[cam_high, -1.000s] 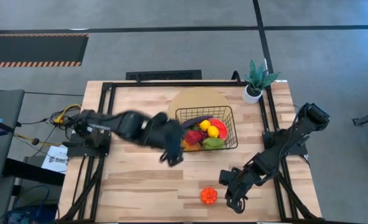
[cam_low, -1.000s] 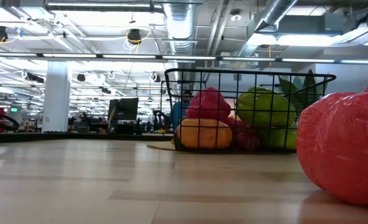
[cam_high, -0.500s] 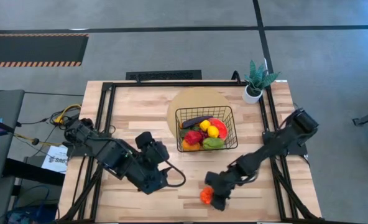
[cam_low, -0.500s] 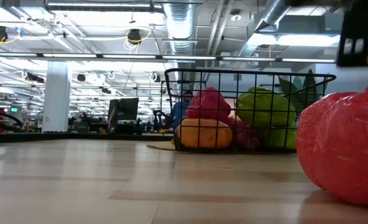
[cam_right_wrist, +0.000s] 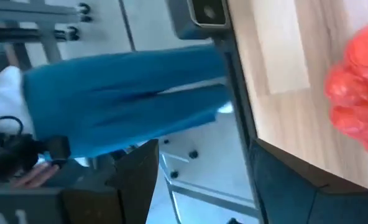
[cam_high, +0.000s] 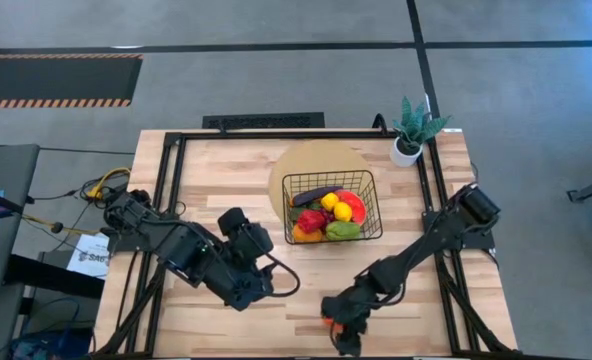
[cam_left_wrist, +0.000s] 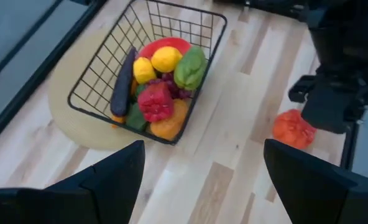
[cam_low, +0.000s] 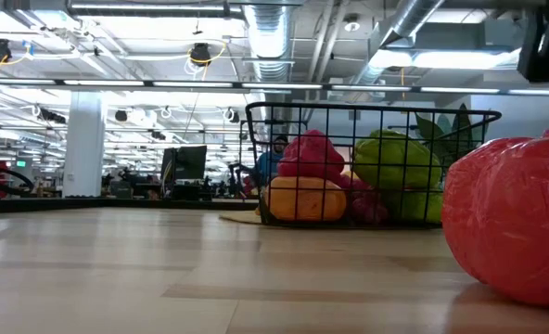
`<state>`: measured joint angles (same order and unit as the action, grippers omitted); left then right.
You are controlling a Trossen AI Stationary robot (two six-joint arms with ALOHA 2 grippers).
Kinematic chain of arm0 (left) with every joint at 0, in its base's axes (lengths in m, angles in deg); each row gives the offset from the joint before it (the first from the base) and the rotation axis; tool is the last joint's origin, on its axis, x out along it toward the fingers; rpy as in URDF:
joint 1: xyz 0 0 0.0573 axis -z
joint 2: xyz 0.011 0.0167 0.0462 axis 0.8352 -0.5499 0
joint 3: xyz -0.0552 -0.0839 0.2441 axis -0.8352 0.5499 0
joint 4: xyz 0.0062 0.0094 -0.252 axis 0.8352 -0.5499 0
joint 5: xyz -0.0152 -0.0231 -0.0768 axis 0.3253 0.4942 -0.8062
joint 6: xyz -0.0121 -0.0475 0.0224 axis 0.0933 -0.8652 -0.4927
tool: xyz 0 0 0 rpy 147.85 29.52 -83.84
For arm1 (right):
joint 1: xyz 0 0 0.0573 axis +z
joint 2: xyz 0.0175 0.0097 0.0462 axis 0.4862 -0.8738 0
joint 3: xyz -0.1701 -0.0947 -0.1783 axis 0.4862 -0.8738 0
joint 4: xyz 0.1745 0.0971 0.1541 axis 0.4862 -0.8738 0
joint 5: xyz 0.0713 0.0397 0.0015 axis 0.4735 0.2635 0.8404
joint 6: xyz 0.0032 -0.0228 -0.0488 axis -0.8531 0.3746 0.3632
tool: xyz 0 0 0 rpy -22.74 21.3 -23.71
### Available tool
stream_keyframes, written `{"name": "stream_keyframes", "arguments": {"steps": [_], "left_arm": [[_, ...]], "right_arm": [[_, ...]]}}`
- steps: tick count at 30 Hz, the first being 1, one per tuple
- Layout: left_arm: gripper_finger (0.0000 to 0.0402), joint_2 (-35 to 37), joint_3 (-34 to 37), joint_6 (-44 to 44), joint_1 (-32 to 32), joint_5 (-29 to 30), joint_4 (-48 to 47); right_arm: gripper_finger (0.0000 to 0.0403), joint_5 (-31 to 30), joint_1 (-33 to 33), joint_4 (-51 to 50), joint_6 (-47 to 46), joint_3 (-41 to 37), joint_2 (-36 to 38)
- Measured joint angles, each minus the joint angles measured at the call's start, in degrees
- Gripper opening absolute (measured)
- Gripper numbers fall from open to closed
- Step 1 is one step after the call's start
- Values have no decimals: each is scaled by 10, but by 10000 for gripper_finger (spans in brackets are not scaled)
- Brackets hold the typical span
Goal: Build produce basket
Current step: Put the orange pumpkin into the wire basket
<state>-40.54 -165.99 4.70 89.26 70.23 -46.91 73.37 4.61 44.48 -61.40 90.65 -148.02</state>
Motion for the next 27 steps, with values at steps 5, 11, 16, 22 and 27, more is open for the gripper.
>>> {"name": "stream_keyframes", "arguments": {"steps": [5,11,16,22,27], "left_arm": [[314,0,0,2,-5,13,2],[314,0,0,1,-7,27,3],[314,0,0,2,-7,45,3],[314,0,0,2,-7,52,3],[314,0,0,2,-7,52,3]], "right_arm": [[272,-59,-9,-47,16,7,38],[272,-201,-6,-214,26,4,74],[272,-257,-4,-266,-3,4,74],[272,-268,1,-258,-17,4,57],[272,-267,7,-266,-16,4,58]]}}
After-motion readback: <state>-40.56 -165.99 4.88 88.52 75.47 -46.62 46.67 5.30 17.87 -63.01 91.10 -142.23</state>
